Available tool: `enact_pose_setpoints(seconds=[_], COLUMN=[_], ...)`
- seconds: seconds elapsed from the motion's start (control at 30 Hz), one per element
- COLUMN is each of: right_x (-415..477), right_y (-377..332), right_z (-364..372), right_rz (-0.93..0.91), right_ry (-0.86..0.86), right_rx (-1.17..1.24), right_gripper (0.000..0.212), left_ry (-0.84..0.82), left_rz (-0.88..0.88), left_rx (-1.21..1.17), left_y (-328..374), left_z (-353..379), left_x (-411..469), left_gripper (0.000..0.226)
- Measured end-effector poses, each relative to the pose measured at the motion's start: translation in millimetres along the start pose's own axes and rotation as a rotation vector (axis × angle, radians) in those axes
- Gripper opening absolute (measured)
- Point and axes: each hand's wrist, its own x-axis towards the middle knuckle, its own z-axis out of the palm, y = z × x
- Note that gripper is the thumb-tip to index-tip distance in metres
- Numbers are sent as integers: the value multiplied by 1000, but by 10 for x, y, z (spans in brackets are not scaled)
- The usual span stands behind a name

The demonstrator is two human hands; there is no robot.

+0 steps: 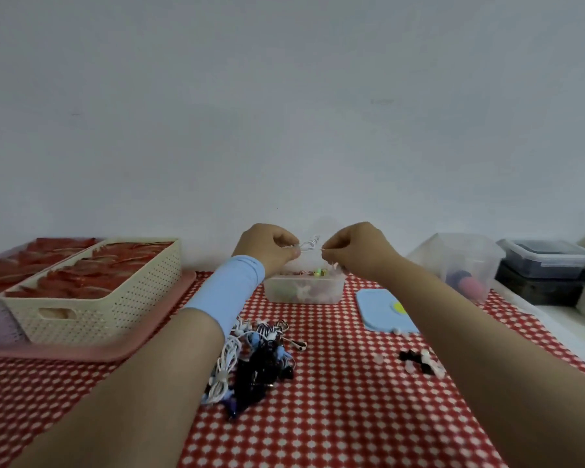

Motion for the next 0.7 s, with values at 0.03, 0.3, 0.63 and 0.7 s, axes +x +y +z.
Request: enact_pose_setpoints(seconds=[0.03, 0.3, 0.63, 0.7], right_x=[120, 773, 859, 827], right_y=[-3, 127, 248, 177], right_z=[45, 526, 802, 798], right_rz=[-8, -16, -57, -75], right_ry=[4, -36, -206, -297], right_rx=[-24, -198, -297, -409], right_gripper=[6, 8, 16, 17], left_ry=[-8, -84, -270, -255], left_rz=[-12, -57, 39, 72], left_rx=[33, 285, 468, 458], left_y=[-44, -486, -661, -681], left_z=[-4, 179, 222, 154], left_x=[90, 571, 595, 541], left_gripper=[15, 10, 33, 21])
